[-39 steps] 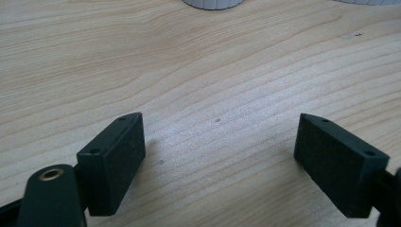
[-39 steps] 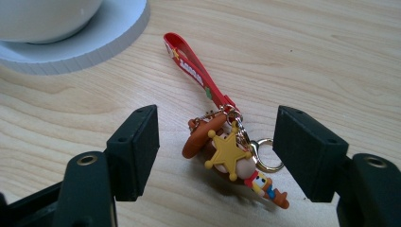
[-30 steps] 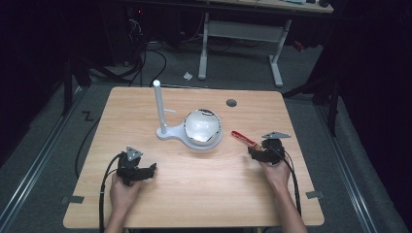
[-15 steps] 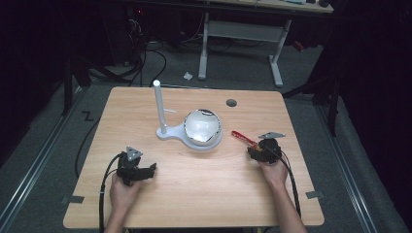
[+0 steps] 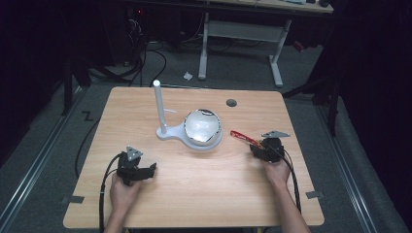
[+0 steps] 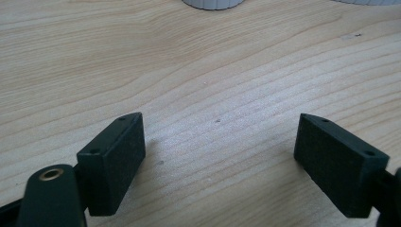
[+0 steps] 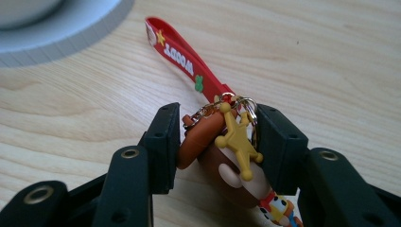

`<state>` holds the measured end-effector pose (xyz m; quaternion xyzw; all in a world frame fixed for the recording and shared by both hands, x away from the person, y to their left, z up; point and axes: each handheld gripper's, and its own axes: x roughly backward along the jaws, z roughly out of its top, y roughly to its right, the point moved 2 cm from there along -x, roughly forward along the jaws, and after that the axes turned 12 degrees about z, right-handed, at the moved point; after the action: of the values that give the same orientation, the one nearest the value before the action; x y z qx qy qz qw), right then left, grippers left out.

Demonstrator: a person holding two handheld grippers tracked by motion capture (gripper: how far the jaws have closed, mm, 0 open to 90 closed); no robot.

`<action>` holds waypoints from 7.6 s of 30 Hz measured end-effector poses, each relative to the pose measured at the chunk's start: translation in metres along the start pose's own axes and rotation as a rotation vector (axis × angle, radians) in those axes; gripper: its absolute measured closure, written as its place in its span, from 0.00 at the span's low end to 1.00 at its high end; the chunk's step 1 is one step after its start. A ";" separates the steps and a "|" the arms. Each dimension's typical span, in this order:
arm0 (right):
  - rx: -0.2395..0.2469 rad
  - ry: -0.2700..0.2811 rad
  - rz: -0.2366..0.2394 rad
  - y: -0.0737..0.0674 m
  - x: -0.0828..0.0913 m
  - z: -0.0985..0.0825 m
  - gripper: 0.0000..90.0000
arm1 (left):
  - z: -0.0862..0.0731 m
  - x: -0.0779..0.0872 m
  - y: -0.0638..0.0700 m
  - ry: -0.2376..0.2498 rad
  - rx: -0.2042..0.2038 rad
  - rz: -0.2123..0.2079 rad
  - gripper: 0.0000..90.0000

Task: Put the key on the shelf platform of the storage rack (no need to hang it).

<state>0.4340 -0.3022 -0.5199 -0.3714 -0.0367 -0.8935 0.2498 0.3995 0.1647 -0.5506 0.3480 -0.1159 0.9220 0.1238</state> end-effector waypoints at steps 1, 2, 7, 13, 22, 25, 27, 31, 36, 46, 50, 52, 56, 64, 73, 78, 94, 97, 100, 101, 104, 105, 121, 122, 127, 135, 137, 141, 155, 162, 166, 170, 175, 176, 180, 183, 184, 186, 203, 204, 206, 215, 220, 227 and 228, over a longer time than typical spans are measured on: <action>0.000 0.000 0.000 0.000 0.000 0.000 0.60 | 0.000 0.000 0.000 0.000 0.000 0.000 0.19; 0.001 0.005 0.006 -0.001 0.003 0.001 0.60 | 0.000 0.000 0.000 0.001 0.001 0.001 0.19; 0.000 0.048 0.024 -0.002 0.016 0.005 0.60 | 0.000 0.000 0.000 0.001 0.001 0.001 0.19; 0.005 0.125 0.046 -0.003 0.041 0.013 0.69 | 0.000 0.000 0.000 0.000 0.000 0.000 0.19; 0.042 0.159 0.060 -0.010 0.068 0.023 0.70 | 0.000 0.000 0.000 0.000 0.000 0.000 0.19; 0.058 0.166 0.063 -0.013 0.073 0.026 0.70 | 0.000 0.000 0.000 0.000 0.000 0.000 0.19; 0.062 0.172 0.066 -0.014 0.075 0.027 0.70 | 0.000 0.000 0.000 0.000 0.000 0.001 0.19; 0.071 0.194 0.085 -0.020 0.084 0.033 0.70 | 0.000 0.000 0.000 0.000 0.000 0.001 0.19; 0.085 0.199 0.110 -0.028 0.093 0.040 0.70 | 0.000 0.000 0.000 0.000 0.000 0.000 0.19; 0.099 0.209 0.168 -0.040 0.101 0.052 0.70 | 0.000 0.000 0.000 0.000 0.000 0.000 0.20; 0.108 0.204 0.189 -0.045 0.101 0.056 0.70 | 0.000 0.000 0.000 0.001 0.000 -0.001 0.20; 0.105 0.204 0.205 -0.047 0.100 0.058 0.70 | 0.000 0.000 0.000 0.001 -0.001 -0.001 0.20; 0.118 0.204 0.228 -0.053 0.099 0.063 0.70 | 0.000 0.000 0.000 0.001 0.000 -0.001 0.20; 0.138 0.212 0.283 -0.065 0.099 0.077 0.70 | 0.000 0.000 0.000 0.001 0.000 -0.001 0.20; 0.174 0.207 0.337 -0.085 0.093 0.094 0.70 | 0.000 0.000 0.000 0.001 -0.002 0.001 0.20; 0.212 0.195 0.355 -0.097 0.091 0.106 0.70 | 0.000 0.000 0.000 0.002 0.000 0.002 0.20; 0.261 0.200 0.418 -0.125 0.074 0.148 0.70 | 0.000 0.000 0.000 0.001 -0.002 0.003 0.20; 0.263 0.202 0.417 -0.127 0.071 0.151 0.70 | 0.000 0.000 0.000 0.000 -0.001 0.002 0.20; 0.262 0.196 0.410 -0.129 0.066 0.155 0.70 | 0.000 0.000 0.000 0.000 0.000 0.001 0.20; 0.261 0.193 0.408 -0.130 0.063 0.156 0.70 | 0.000 0.000 0.000 0.001 0.000 0.001 0.20; 0.256 0.173 0.400 -0.131 0.053 0.158 0.70 | 0.000 0.000 0.000 0.000 0.000 0.000 0.20; 0.252 0.165 0.400 -0.131 0.048 0.160 0.70 | 0.000 0.000 0.000 0.002 0.001 0.001 0.20; 0.227 0.125 0.385 -0.130 0.022 0.166 0.70 | 0.000 0.000 0.000 0.001 0.001 0.001 0.20; 0.225 0.115 0.385 -0.132 0.017 0.166 0.70 | 0.000 0.000 0.000 -0.001 -0.002 0.001 0.20; 0.225 0.096 0.382 -0.134 0.004 0.165 0.70 | 0.000 0.000 0.000 -0.001 -0.002 0.001 0.20; 0.209 0.094 0.394 -0.134 -0.006 0.166 0.70 | 0.000 0.000 0.000 0.000 -0.002 0.001 0.20; 0.199 0.093 0.406 -0.135 -0.011 0.166 0.70 | 0.000 0.000 0.000 -0.001 -0.001 0.000 0.20; 0.199 0.080 0.410 -0.137 -0.015 0.166 0.70 | 0.000 0.000 0.000 0.000 -0.002 0.001 0.20; 0.169 0.065 0.405 -0.133 -0.040 0.156 0.70 | 0.000 0.000 0.000 0.001 0.000 0.001 0.20; 0.170 0.065 0.369 -0.131 -0.045 0.150 0.70 | 0.000 0.000 0.000 0.001 -0.001 0.001 0.20; 0.177 0.061 0.351 -0.129 -0.049 0.148 0.69 | 0.000 0.000 0.000 0.001 -0.001 0.003 0.20; 0.178 0.052 0.334 -0.129 -0.055 0.146 0.69 | 0.000 0.000 0.000 0.000 -0.001 0.002 0.20; 0.156 0.037 0.317 -0.124 -0.058 0.141 0.67 | 0.000 0.000 0.000 0.000 -0.001 0.002 0.20; 0.156 0.037 0.317 -0.124 -0.058 0.141 0.67 | 0.000 0.000 0.000 0.001 -0.001 0.003 0.20; 0.131 0.047 0.327 -0.118 -0.055 0.141 0.62 | 0.000 0.000 0.000 0.000 0.000 0.002 0.20; 0.130 0.044 0.320 -0.116 -0.052 0.141 0.59 | 0.000 0.000 0.000 0.001 0.000 0.002 0.20; 0.127 0.051 0.324 -0.115 -0.050 0.141 0.58 | 0.000 0.000 0.000 0.000 0.000 0.001 0.20; 0.119 0.059 0.329 -0.113 -0.047 0.140 0.57 | 0.000 0.000 0.000 0.001 0.000 0.002 0.20; 0.113 0.141 0.301 -0.093 -0.003 0.138 0.54 | 0.000 0.000 0.000 0.002 0.001 0.002 0.20; 0.111 0.146 0.297 -0.092 -0.001 0.137 0.54 | 0.000 0.000 0.000 0.002 0.001 0.002 0.20; 0.111 0.148 0.285 -0.089 0.003 0.136 0.54 | 0.000 0.000 0.000 0.002 0.001 0.002 0.20; 0.108 0.181 0.278 -0.079 0.022 0.132 0.54 | 0.000 0.000 0.000 0.003 0.002 0.002 0.20; 0.096 0.186 0.278 -0.074 0.030 0.128 0.53 | 0.000 0.000 0.000 0.002 0.002 0.001 0.20; 0.094 0.194 0.281 -0.070 0.042 0.125 0.55 | 0.000 0.000 0.000 0.002 0.001 0.001 0.20; 0.092 0.195 0.280 -0.070 0.044 0.124 0.55 | 0.000 0.000 0.000 0.002 0.001 0.001 0.20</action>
<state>0.4546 -0.2280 -0.3918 -0.2727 -0.0012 -0.8791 0.3909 0.3994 0.1646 -0.5506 0.3471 -0.1156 0.9225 0.1230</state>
